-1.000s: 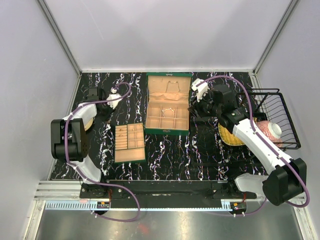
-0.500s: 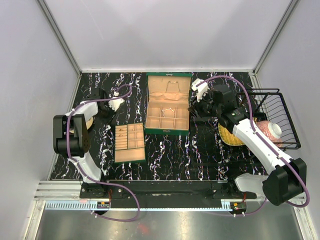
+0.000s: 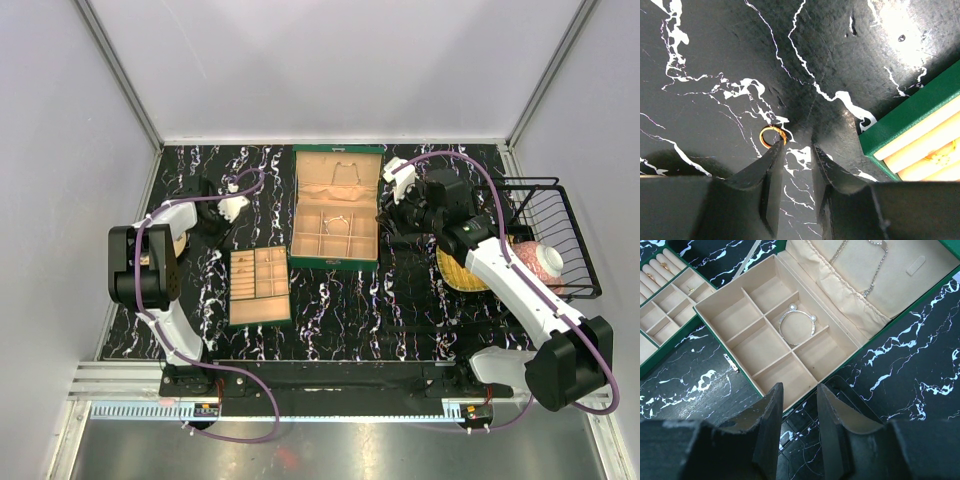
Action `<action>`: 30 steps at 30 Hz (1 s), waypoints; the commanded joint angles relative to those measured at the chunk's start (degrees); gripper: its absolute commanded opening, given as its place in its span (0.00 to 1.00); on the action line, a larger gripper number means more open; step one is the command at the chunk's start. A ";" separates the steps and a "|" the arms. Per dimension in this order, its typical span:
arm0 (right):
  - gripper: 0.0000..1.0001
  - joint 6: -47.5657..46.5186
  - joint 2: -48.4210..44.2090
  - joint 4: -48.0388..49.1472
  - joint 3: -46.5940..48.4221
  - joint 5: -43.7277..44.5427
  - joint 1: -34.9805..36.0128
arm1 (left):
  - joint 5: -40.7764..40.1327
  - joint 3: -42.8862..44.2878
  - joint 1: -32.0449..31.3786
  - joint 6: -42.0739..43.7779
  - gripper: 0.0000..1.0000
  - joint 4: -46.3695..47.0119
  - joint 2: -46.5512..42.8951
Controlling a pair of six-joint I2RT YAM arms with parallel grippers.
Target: Organize the mixed jewelry
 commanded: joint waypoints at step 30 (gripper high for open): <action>0.40 -0.78 0.17 2.69 -0.27 0.31 -0.35 | 2.73 3.68 1.35 1.98 0.28 -1.13 -0.16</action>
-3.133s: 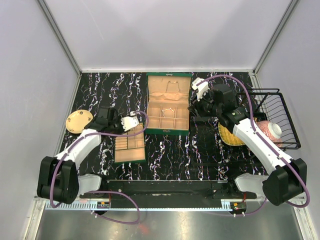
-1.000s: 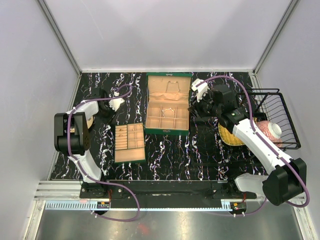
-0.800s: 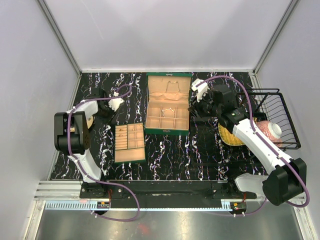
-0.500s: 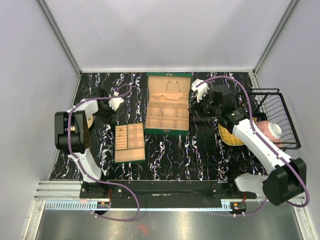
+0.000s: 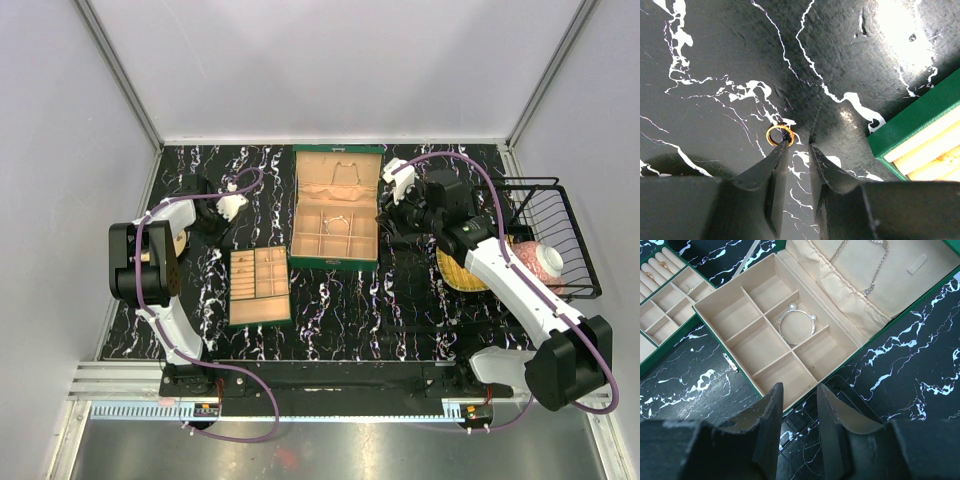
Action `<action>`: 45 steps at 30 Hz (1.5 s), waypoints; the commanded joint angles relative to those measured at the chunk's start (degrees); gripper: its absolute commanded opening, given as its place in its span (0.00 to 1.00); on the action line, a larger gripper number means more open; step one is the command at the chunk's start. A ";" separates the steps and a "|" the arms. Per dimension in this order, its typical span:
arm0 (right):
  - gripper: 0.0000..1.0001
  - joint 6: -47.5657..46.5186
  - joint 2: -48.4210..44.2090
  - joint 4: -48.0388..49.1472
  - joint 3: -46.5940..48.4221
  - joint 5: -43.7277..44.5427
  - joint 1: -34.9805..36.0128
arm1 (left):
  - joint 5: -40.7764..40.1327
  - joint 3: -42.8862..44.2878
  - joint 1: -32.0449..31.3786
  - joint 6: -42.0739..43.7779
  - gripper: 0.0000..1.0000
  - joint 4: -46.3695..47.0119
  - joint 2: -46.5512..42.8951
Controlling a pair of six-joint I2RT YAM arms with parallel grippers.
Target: Organize the mixed jewelry
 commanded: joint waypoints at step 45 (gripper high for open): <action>0.40 -1.29 1.38 2.17 0.08 0.92 -0.44 | 2.49 3.53 0.41 1.59 0.32 1.02 -0.58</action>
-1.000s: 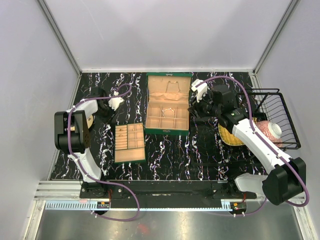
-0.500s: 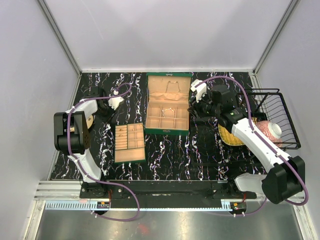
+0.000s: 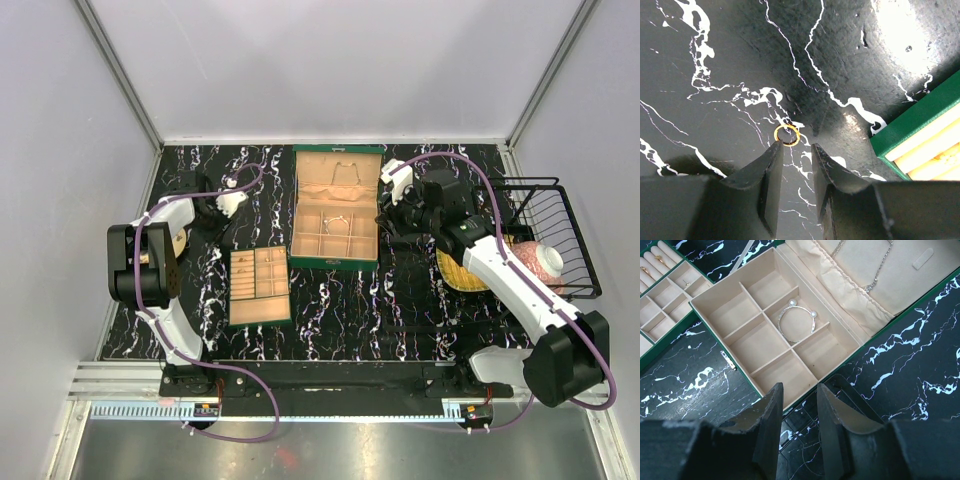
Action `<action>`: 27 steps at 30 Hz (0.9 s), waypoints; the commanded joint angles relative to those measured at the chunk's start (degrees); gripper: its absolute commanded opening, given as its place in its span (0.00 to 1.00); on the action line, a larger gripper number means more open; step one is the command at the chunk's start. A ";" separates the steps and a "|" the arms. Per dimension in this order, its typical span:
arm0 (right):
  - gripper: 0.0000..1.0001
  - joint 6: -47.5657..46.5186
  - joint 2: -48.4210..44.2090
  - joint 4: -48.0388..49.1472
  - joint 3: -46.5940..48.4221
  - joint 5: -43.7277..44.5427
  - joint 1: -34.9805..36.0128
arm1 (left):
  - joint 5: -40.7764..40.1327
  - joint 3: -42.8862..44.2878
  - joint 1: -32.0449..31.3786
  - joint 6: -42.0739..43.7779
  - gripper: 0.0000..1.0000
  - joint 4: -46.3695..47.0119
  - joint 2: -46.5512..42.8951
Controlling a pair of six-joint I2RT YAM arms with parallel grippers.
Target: Organize the mixed jewelry
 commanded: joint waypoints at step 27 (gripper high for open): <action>0.40 -1.01 0.50 2.17 0.10 0.97 -0.35 | 2.37 2.17 0.38 1.46 0.32 0.56 2.34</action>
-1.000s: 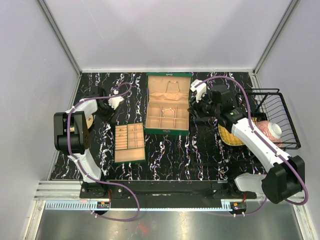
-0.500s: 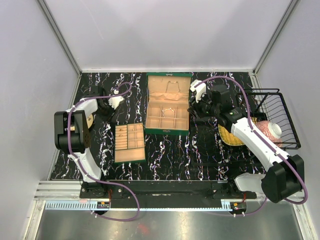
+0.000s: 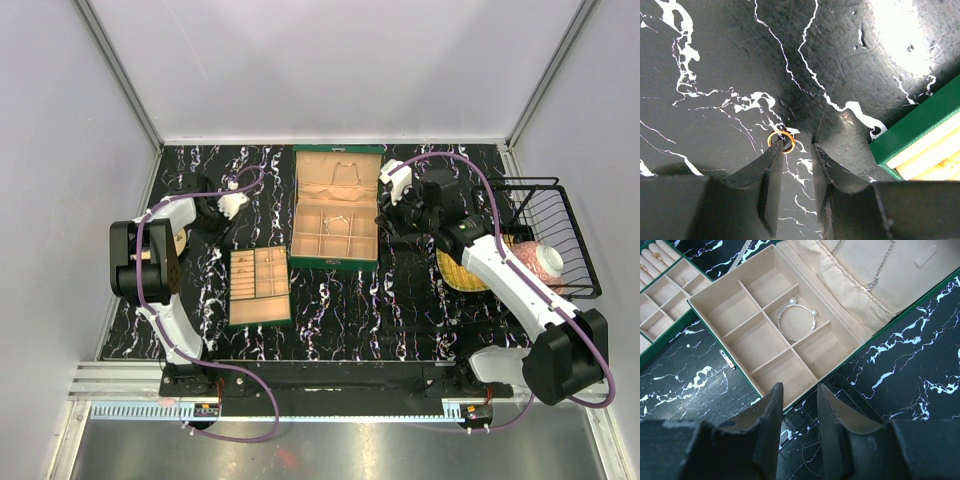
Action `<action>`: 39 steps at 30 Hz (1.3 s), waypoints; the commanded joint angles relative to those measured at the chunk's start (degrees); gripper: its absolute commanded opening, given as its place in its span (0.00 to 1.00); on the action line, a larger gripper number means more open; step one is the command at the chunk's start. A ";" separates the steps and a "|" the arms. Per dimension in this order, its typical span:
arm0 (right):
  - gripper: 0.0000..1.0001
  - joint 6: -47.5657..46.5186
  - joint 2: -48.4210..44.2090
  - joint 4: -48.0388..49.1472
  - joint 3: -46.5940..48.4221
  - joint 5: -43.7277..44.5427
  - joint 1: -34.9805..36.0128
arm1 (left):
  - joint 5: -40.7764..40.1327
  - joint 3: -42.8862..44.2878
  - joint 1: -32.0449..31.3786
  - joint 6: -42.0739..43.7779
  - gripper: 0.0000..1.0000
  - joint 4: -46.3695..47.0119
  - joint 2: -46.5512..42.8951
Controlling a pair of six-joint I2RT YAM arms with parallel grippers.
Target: Organize the mixed jewelry
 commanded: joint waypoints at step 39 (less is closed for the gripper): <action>0.40 -0.83 -0.26 2.17 0.19 1.21 -0.35 | 1.80 3.91 0.38 3.33 0.00 -5.51 4.05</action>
